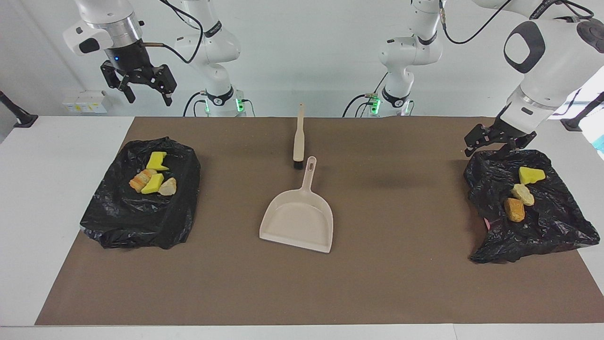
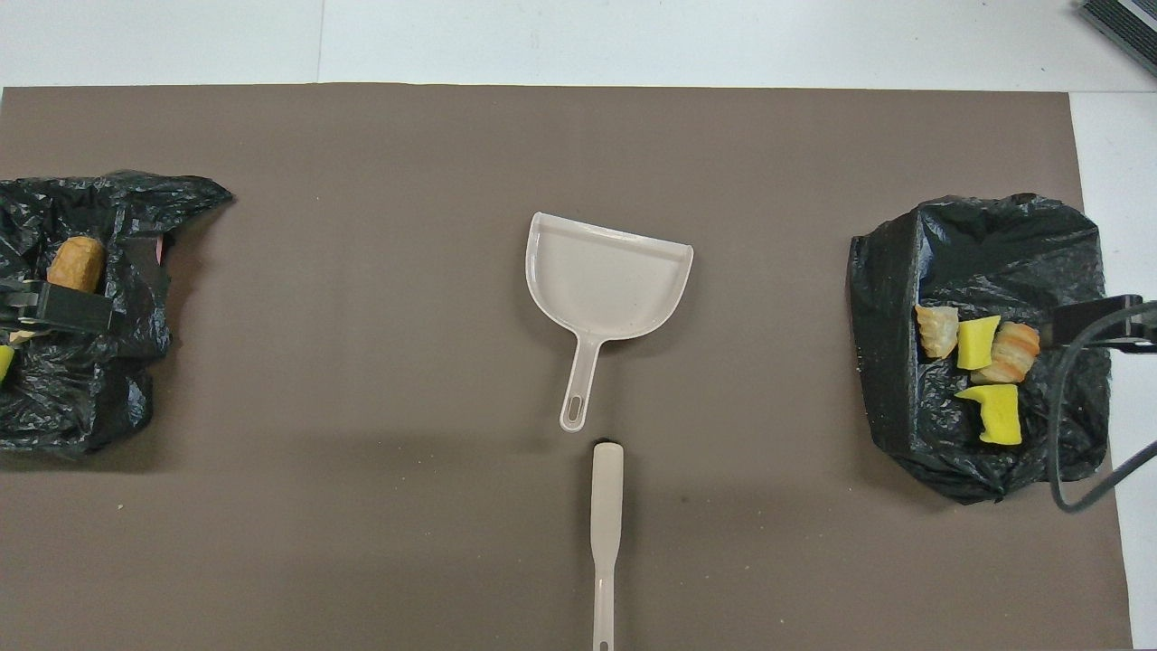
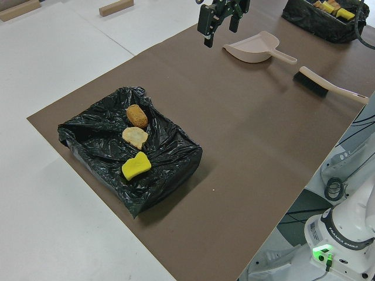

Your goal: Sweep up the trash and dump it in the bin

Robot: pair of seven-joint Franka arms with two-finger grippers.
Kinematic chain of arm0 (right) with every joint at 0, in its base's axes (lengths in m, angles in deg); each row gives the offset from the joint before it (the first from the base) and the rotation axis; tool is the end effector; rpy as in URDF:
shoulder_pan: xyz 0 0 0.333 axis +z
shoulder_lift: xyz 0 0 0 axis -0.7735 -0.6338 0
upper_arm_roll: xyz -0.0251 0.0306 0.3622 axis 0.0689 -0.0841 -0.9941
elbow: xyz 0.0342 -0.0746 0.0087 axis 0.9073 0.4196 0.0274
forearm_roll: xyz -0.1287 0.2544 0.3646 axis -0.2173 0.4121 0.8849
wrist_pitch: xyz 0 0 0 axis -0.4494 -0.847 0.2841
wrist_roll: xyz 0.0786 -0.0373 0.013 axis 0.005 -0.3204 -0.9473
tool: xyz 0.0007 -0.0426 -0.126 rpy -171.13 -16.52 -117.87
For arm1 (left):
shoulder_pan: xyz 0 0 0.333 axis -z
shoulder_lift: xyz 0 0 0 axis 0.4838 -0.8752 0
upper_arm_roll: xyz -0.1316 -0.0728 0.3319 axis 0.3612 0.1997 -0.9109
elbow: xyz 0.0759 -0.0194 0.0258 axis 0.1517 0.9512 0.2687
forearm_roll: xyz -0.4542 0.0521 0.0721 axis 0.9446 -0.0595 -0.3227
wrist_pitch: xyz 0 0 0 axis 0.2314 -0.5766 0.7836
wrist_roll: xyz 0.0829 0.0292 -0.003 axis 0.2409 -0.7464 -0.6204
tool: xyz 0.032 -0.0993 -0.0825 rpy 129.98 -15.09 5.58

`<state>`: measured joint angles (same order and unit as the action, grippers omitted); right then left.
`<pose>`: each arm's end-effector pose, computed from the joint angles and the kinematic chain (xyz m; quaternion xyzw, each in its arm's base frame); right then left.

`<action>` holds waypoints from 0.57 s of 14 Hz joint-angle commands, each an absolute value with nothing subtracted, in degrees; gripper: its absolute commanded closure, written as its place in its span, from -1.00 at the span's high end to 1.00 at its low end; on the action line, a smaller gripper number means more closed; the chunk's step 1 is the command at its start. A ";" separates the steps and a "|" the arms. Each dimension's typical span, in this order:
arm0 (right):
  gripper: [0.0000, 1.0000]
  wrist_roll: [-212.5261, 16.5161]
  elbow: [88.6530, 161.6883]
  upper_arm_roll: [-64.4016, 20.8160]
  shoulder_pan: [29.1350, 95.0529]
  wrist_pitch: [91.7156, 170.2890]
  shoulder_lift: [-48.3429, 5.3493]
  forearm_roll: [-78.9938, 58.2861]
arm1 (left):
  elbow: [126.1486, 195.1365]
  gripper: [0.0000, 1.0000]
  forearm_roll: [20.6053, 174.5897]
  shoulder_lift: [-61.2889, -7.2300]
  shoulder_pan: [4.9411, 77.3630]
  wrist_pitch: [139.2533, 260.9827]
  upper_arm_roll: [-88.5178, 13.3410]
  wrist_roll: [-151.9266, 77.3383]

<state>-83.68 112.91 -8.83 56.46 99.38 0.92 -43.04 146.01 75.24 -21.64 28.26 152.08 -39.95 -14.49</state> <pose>0.5727 -0.0090 0.7030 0.9983 -0.0555 0.0139 0.0112 0.6070 -0.0068 0.6335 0.9976 -0.0637 -0.0121 0.0255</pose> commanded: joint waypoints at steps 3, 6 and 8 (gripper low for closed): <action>1.00 -84.91 113.79 -8.88 55.77 100.24 1.58 -41.73 | 148.04 1.00 73.34 -20.16 28.67 152.26 -40.09 -11.84; 1.00 -84.91 113.79 -8.88 55.77 100.24 1.58 -41.73 | 147.42 1.00 73.25 -20.33 28.58 151.82 -40.09 -11.74; 1.00 -84.91 113.88 -8.88 55.77 100.24 1.58 -41.73 | 147.51 1.00 73.25 -20.33 28.58 151.91 -40.09 -11.66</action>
<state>-83.68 112.92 -8.83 56.46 99.38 0.92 -43.04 146.49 74.37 -21.53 28.28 152.08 -39.92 -12.42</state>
